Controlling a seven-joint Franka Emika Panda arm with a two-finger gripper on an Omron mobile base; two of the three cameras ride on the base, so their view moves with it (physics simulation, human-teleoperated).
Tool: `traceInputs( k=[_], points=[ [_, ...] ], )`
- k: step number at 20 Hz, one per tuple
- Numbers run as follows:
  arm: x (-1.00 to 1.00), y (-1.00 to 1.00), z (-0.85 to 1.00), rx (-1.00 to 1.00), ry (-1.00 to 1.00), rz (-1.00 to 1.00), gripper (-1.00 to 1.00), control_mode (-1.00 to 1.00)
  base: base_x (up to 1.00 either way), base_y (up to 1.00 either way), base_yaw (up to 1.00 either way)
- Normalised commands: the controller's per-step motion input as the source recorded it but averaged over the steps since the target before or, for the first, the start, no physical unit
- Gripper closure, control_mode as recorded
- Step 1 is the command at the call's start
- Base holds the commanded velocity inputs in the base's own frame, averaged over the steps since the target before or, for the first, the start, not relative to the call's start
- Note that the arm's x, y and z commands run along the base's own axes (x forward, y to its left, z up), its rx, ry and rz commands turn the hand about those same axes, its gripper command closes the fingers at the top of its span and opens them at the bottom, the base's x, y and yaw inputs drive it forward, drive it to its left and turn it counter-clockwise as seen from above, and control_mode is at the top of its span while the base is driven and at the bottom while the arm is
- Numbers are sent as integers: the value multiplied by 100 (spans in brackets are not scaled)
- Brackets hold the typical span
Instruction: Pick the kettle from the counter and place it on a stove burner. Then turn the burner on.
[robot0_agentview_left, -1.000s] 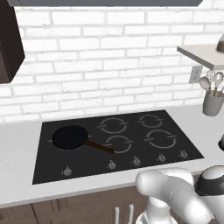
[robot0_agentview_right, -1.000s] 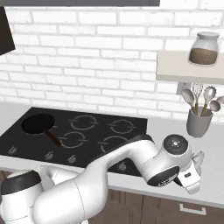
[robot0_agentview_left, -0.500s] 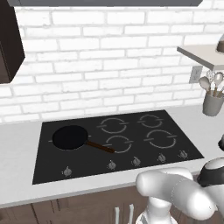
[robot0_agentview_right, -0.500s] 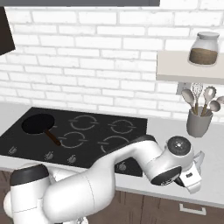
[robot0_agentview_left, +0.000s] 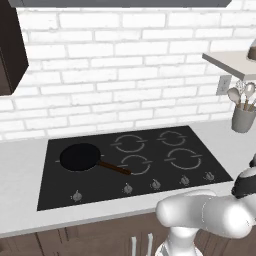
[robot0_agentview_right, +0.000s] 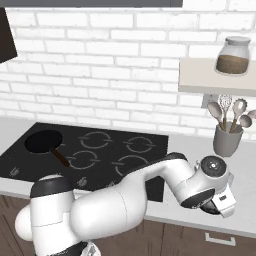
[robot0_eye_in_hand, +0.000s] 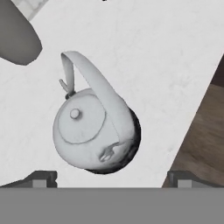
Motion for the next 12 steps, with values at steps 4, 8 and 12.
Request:
traceInputs(
  k=[4,8,12],
  points=[
    [9,-29,-3,5,0,4,-100,-100,0,0,0],
    [4,-23,-3,3,0,4,-100,-100,0,0,0],
    [10,-9,-19,0,0,4,-100,-100,0,0,0]
  ],
)
